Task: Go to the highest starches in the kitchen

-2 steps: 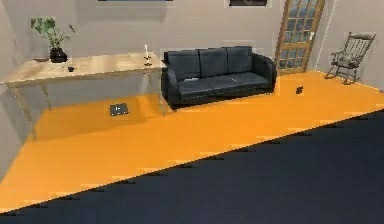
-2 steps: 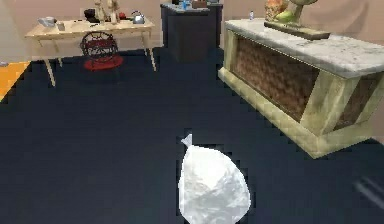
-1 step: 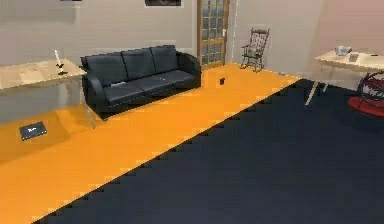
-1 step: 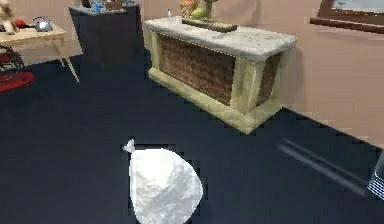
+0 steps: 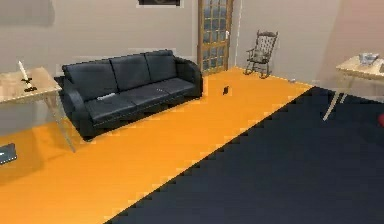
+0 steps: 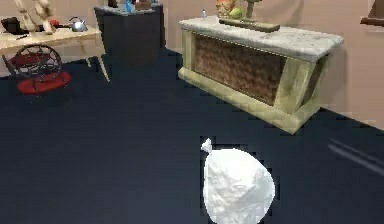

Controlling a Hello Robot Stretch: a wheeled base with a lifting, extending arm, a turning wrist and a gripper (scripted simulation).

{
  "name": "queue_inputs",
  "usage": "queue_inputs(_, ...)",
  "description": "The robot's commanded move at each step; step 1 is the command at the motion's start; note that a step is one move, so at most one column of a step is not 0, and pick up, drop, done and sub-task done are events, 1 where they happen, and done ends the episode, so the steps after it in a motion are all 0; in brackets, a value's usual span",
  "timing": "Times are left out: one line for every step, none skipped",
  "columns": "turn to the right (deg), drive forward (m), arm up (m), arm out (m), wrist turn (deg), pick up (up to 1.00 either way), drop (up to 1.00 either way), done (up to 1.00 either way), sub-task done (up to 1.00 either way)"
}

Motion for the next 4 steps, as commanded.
queue_inputs(24.0, 0.0, 0.0, 0.0, 0.0, 0.0, 0.0, 0.0, 0.0)
queue_inputs(0.0, 1.0, 0.0, 0.0, 0.0, 0.0, 0.0, 0.0, 0.0)
queue_inputs(0.0, 1.0, 0.0, 0.0, 0.0, 0.0, 0.0, 0.0, 0.0)
queue_inputs(0.0, 1.0, 0.0, 0.0, 0.0, 0.0, 0.0, 0.0, 0.0)
